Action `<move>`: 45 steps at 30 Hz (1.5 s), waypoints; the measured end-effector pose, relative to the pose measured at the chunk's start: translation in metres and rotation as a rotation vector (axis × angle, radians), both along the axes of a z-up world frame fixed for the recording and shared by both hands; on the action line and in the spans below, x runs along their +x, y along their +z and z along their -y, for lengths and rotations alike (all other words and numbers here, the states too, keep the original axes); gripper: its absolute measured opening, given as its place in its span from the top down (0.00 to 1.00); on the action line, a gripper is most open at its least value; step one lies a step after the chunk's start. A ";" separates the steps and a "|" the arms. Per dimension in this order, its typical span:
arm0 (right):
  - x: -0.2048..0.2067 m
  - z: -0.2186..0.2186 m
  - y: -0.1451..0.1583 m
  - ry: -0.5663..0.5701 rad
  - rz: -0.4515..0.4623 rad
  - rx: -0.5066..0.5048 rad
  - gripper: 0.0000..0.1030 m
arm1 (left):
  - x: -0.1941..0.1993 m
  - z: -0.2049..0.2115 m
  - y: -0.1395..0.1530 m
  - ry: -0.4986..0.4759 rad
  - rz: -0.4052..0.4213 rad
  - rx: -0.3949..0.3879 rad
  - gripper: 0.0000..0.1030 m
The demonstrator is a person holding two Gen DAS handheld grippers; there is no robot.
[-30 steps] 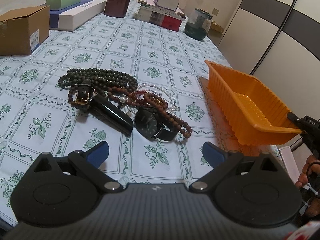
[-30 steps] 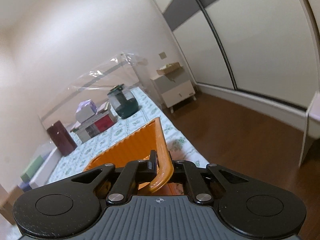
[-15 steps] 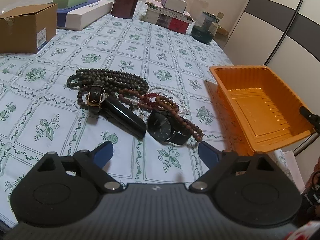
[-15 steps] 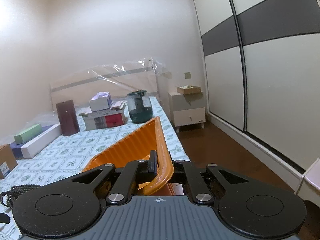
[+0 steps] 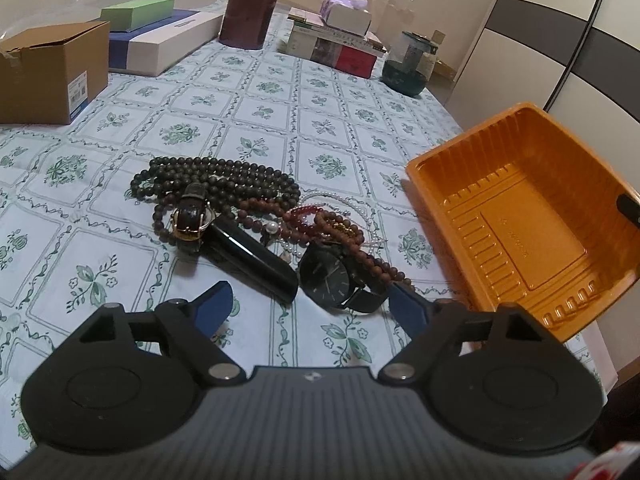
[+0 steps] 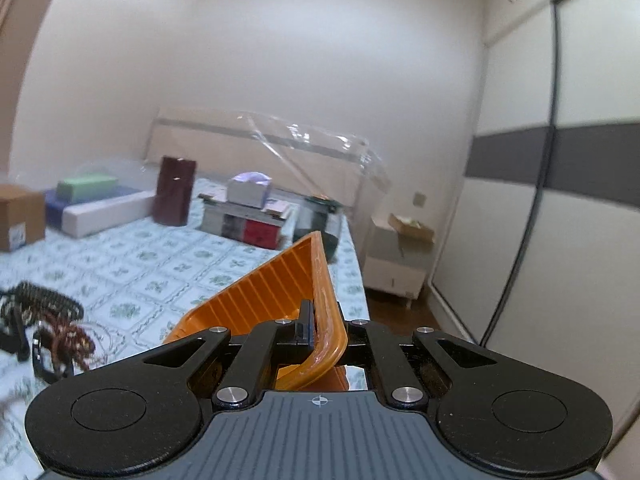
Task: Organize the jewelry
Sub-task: 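Lower the left gripper onto the brown bead bracelet and close it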
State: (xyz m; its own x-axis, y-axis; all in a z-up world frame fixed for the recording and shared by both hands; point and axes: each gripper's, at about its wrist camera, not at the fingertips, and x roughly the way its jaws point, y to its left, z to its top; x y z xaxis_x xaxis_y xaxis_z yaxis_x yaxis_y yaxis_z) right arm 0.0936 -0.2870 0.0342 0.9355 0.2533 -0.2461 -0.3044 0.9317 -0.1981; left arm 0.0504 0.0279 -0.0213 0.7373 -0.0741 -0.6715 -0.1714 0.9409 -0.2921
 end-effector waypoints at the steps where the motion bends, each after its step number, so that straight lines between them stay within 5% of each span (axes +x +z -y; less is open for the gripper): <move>1: 0.000 -0.002 -0.001 0.005 0.002 -0.011 0.94 | 0.000 0.000 0.000 -0.003 0.000 0.000 0.21; 22: -0.008 0.001 -0.002 -0.022 -0.054 0.052 0.94 | 0.008 0.003 -0.003 -0.037 0.011 0.015 0.38; 28: -0.012 0.000 -0.004 -0.040 -0.033 0.047 0.94 | 0.016 0.008 -0.004 -0.076 0.017 0.045 0.50; 39: -0.012 -0.001 -0.006 -0.049 -0.026 0.041 0.94 | 0.025 0.032 -0.001 -0.144 0.057 0.186 0.51; 42: -0.012 -0.001 -0.007 -0.049 -0.026 0.040 0.94 | 0.030 0.032 0.001 -0.162 0.050 0.115 0.52; 45: -0.012 -0.001 -0.007 -0.049 -0.024 0.039 0.94 | 0.037 0.039 0.000 -0.173 0.054 0.131 0.59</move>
